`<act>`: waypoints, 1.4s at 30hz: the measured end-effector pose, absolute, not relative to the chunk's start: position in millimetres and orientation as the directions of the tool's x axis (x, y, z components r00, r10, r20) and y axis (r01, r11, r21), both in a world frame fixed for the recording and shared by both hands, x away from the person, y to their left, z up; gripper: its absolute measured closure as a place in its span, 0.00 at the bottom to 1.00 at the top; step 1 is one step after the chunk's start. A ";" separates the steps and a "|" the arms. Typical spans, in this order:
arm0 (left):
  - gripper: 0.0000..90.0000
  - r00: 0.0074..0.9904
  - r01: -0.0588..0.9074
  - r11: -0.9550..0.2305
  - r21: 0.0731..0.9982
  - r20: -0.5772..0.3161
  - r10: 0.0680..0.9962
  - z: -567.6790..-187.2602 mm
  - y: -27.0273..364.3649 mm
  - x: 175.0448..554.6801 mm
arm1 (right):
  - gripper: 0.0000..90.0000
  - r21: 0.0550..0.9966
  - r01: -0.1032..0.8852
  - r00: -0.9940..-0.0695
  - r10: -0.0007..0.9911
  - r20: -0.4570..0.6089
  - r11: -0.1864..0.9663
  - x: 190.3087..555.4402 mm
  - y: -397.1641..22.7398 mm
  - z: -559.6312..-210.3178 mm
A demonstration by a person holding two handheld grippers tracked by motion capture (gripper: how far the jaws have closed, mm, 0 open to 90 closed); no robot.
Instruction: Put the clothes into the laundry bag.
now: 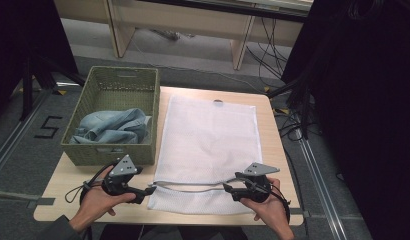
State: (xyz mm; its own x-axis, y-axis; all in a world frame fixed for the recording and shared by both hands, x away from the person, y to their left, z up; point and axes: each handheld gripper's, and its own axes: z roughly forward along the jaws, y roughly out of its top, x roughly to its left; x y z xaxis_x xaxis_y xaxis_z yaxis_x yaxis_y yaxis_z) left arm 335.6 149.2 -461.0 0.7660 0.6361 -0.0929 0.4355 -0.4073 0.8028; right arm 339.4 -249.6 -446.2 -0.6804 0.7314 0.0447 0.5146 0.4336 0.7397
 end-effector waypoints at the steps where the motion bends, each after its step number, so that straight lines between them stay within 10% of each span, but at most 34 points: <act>1: 0.20 0.761 0.438 -0.395 0.808 -0.099 0.641 -461.2 148.5 335.5 | 0.43 0.739 0.519 -0.679 0.733 0.049 0.431 339.1 -249.2 -446.3; 42: 0.20 0.755 0.445 -0.391 0.806 -0.103 0.648 -459.3 155.0 339.9 | 0.41 0.684 0.501 -0.738 0.675 0.018 0.530 386.7 -220.0 -472.1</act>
State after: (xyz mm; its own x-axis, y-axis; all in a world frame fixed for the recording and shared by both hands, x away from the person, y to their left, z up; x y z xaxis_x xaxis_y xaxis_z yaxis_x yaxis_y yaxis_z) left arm 339.9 155.0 -459.3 0.7549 0.6478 -0.1027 0.4452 -0.3911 0.8055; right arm 386.7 -220.0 -472.1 -0.7379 0.6747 0.0178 0.5010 0.5299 0.6843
